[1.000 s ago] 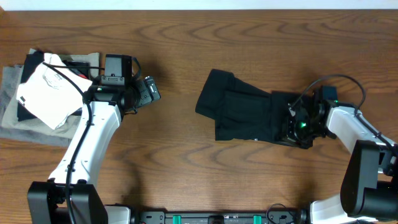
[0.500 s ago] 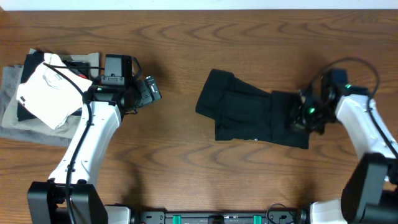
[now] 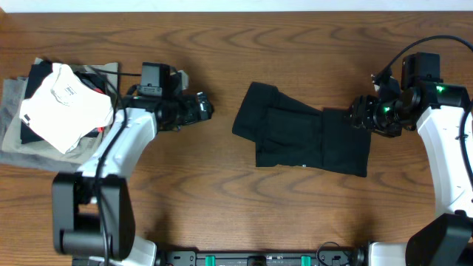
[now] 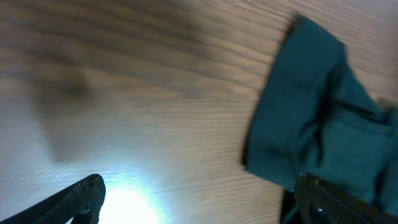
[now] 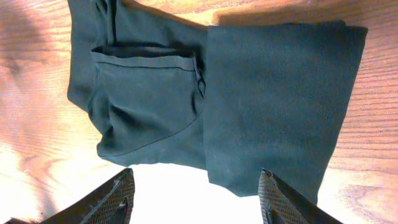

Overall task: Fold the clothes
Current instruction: 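Move the left gripper to the bundle's left edge, right gripper holding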

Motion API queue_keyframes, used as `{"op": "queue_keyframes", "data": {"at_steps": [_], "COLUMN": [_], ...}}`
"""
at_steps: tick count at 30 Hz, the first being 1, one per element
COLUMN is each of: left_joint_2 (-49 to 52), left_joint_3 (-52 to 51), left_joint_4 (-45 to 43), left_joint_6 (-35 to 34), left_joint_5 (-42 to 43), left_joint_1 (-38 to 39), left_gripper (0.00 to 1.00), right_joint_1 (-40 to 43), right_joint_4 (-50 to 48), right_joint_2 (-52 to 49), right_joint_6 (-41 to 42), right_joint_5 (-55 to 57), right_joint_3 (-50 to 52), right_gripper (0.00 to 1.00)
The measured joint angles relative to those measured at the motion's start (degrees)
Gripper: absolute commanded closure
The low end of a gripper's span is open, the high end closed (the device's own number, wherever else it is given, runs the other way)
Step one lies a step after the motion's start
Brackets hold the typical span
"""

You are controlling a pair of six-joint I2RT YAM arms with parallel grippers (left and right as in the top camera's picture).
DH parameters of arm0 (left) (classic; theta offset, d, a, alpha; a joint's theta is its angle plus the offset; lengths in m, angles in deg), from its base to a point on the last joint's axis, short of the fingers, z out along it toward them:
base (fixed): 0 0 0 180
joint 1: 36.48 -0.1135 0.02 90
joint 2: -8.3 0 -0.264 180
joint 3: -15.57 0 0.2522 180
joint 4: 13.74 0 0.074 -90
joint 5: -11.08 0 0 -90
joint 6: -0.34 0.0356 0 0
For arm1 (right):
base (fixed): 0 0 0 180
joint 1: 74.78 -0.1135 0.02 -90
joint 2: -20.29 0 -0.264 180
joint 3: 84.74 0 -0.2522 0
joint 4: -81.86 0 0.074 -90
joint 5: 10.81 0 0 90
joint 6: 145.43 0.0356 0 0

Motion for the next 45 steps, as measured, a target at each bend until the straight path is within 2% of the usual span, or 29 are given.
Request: {"op": "queue_keyframes", "data": {"at_steps": [7, 22, 39, 45], "left_joint_2": [5.2, 12.04, 16.48, 16.98], "left_joint_3": [-0.02, -0.04, 0.63, 0.9], "left_joint_4": [-5.79, -19.47, -22.71, -21.51], "left_joint_6": [1.09, 3.32, 4.22, 0.07], "left_joint_5": [8.63, 12.9, 17.49, 20.81], "left_joint_1": [1.57, 4.79, 8.02, 10.34], "left_gripper": [0.01, 0.01, 0.01, 0.01], "right_joint_1": [0.0, -0.17, -0.33, -0.33], "right_joint_4": [0.55, 1.29, 1.86, 2.78], "right_joint_2": [0.0, 0.0, 0.0, 0.0], "right_joint_6": [-0.5, -0.74, -1.16, -1.79], "right_joint_5": [0.11, 0.11, 0.11, 0.11], "right_joint_3": [0.0, 0.0, 0.0, 0.0], "right_gripper": [0.4, 0.42, 0.44, 0.45]}}
